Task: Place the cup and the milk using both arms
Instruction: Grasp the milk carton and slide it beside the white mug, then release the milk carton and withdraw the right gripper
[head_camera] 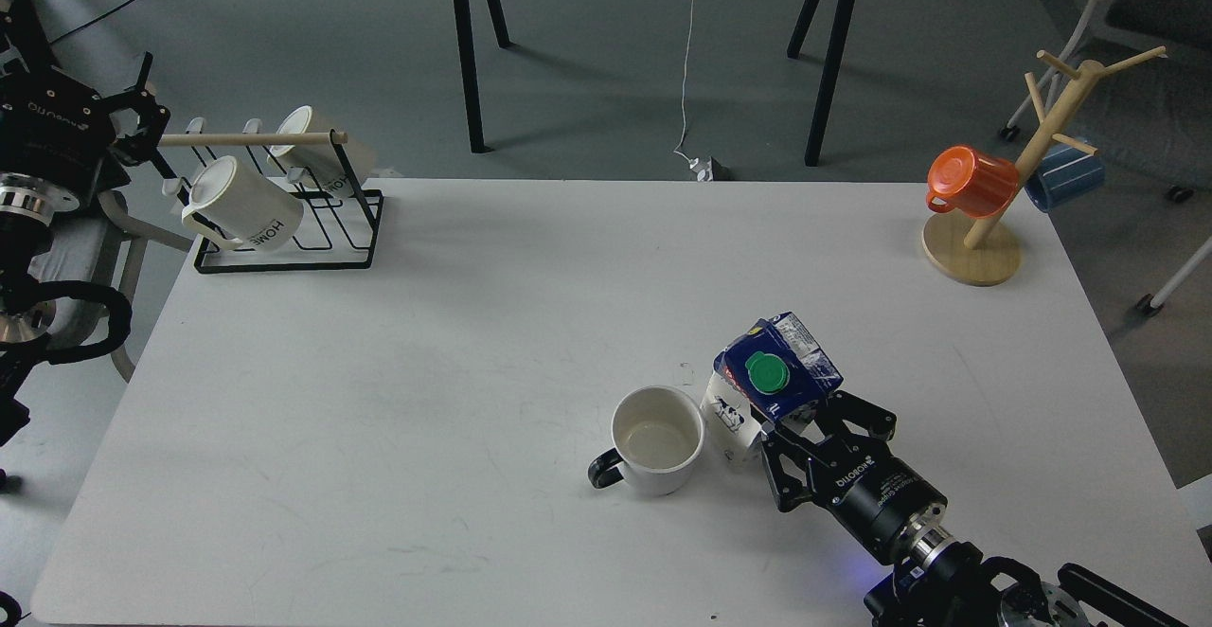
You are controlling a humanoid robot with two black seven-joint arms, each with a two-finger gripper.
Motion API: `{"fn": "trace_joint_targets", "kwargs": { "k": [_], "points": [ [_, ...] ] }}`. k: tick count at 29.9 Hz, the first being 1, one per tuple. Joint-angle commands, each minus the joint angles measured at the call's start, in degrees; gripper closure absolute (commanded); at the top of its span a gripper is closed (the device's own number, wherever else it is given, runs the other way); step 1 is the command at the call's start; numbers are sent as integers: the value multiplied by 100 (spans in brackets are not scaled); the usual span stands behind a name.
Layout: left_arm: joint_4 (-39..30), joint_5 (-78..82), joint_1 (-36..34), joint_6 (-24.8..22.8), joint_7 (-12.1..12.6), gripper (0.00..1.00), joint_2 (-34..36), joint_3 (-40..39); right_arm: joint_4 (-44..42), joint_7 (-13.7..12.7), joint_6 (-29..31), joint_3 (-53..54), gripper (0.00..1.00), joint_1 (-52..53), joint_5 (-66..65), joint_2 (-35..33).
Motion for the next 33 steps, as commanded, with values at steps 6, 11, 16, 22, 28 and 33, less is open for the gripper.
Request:
{"fn": "trace_joint_targets", "kwargs": {
  "k": [6, 11, 16, 22, 28, 33],
  "points": [
    [0, 4, 0, 0, 0, 0, 0, 0, -8, 0, 0, -6, 47, -2, -11, 33],
    [0, 4, 0, 0, 0, 0, 9, 0, -8, 0, 0, -6, 40, -2, -11, 33],
    [0, 4, 0, 0, 0, 0, 9, 0, -8, 0, 0, -6, 30, -37, -11, 33],
    [0, 4, 0, 0, 0, 0, 9, 0, -8, 0, 27, -6, 5, -81, -46, 33],
    [0, 4, 0, 0, 0, 0, 9, 0, 44, 0, 97, 3, 2, -134, -90, 33],
    [0, 4, 0, 0, 0, 0, 9, 0, 71, 0, 211, 11, 2, -169, -90, 33]
  ]
}}
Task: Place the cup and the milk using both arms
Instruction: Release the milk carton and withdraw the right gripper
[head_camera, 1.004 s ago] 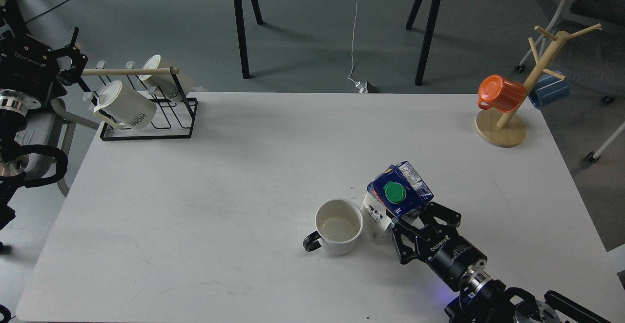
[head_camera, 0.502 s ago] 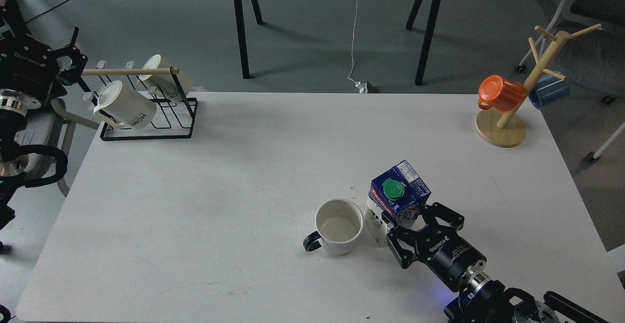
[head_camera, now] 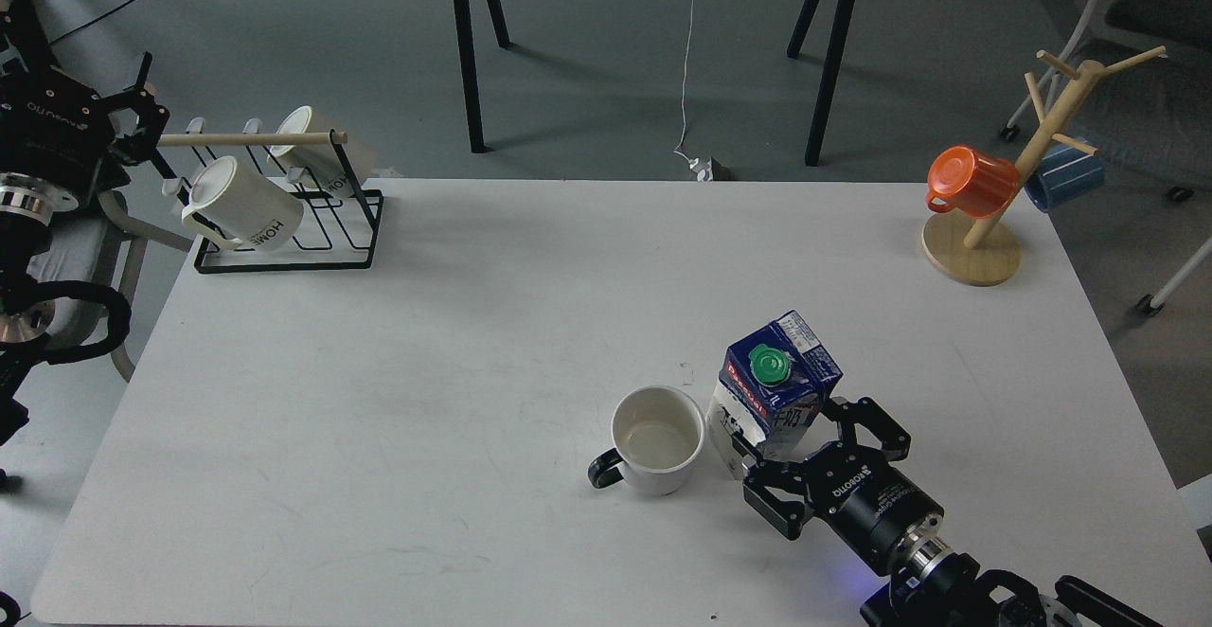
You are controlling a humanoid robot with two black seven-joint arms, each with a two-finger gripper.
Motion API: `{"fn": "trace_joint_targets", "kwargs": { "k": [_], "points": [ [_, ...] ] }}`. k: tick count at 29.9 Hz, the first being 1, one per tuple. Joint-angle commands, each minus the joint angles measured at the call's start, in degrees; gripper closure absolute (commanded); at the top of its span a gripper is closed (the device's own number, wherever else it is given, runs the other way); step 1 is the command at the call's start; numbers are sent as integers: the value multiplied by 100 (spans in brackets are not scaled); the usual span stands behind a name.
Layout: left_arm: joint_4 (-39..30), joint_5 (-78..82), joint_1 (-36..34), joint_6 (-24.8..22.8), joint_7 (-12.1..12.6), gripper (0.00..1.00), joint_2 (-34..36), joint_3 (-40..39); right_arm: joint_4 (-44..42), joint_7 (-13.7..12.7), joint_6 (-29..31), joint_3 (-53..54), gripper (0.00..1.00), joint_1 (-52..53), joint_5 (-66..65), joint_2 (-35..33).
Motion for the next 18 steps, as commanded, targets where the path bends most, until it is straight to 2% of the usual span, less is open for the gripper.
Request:
{"fn": "trace_joint_targets", "kwargs": {
  "k": [1, 13, 18],
  "points": [
    [0, 0, 0, 0, 0, 0, 0, 0, 15, -9, 179, 1, 2, -62, -4, 0],
    [0, 0, 0, 0, 0, 0, -9, 0, 138, 0, 689, 89, 2, -440, -13, -114],
    [0, 9, 0, 0, 0, 0, -9, 0, 323, 9, 769, 115, 2, -537, -4, -412]
  ]
}}
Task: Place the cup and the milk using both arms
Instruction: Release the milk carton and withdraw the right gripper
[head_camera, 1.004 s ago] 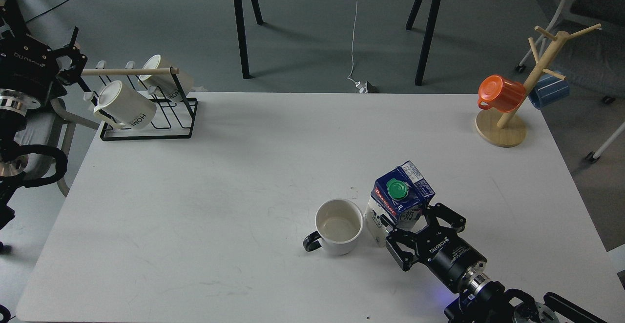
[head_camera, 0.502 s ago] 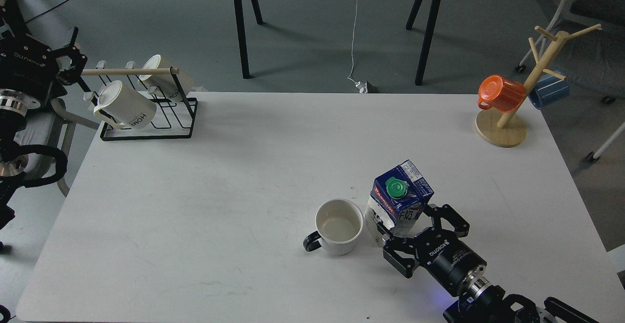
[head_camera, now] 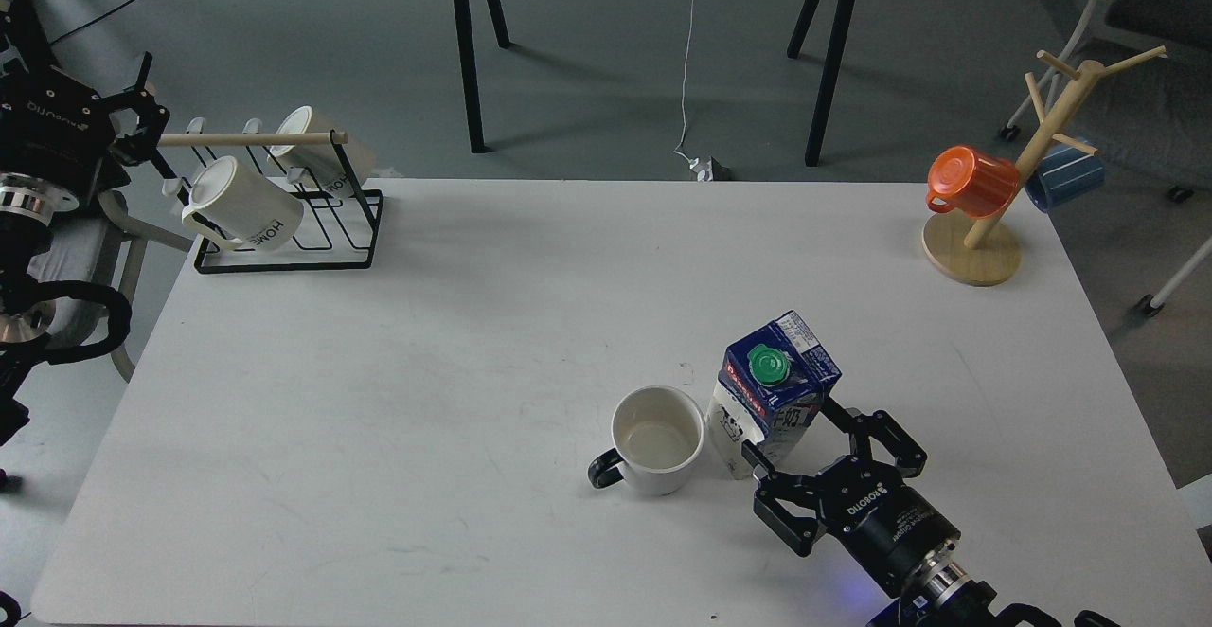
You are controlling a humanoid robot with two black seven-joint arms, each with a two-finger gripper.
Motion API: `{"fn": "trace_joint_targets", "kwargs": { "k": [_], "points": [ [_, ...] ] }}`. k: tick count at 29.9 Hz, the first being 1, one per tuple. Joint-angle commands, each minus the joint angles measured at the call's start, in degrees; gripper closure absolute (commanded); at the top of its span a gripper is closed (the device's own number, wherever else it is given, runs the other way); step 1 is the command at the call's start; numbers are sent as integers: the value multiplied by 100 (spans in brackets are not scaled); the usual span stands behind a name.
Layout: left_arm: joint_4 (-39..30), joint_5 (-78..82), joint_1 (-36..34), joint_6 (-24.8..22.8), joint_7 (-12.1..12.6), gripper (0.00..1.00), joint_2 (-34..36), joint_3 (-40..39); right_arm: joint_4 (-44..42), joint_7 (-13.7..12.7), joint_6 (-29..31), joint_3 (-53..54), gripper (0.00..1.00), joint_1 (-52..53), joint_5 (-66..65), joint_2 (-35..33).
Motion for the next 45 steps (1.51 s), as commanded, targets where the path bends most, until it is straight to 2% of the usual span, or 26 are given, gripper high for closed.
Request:
{"fn": "trace_joint_targets", "kwargs": {
  "k": [1, 7, 11, 16, 18, 23, 27, 31, 36, 39, 45],
  "points": [
    [0, 8, 0, 0, 0, 0, -1, 0, 177, 10, 74, 31, 2, -121, 4, -246],
    [18, 8, 0, 0, 0, 0, -1, 9, 485, 142, 469, 146, 2, -534, 22, -835],
    [35, 8, 0, 0, 0, 0, -1, 18, 705, 300, 475, 400, 2, -912, 22, -1502],
    [35, 122, 26, 0, 0, 0, -1, 210, 408, 318, 475, 962, 2, -1062, 30, -2539],
    [0, 131, 70, 0, 0, 0, 25, 281, 240, 318, 475, 1313, 2, -1062, 48, -2751],
    [-35, 437, 193, 0, 0, 0, 148, 299, -277, 283, 475, 2447, 2, -808, 48, -2813],
    [-96, 1044, 211, 0, 0, 0, 368, 273, -709, 230, 475, 2484, 2, 368, 22, -2936],
    [-193, 1045, 211, 0, 0, 0, 491, 228, -1446, 221, 475, 2055, 2, 1580, 13, -2937],
    [-202, 1036, 211, 0, 0, 0, 482, 193, -2106, 239, 475, 755, 2, 3145, -31, -2612],
    [-202, 1036, 211, 0, 0, 0, 447, 150, -2291, 291, 475, 436, 2, 3481, -31, -2427],
    [-334, 1045, 211, 0, 0, 0, 447, -35, -2423, 300, 475, 480, 2, 3517, -31, -2260]
  ]
}}
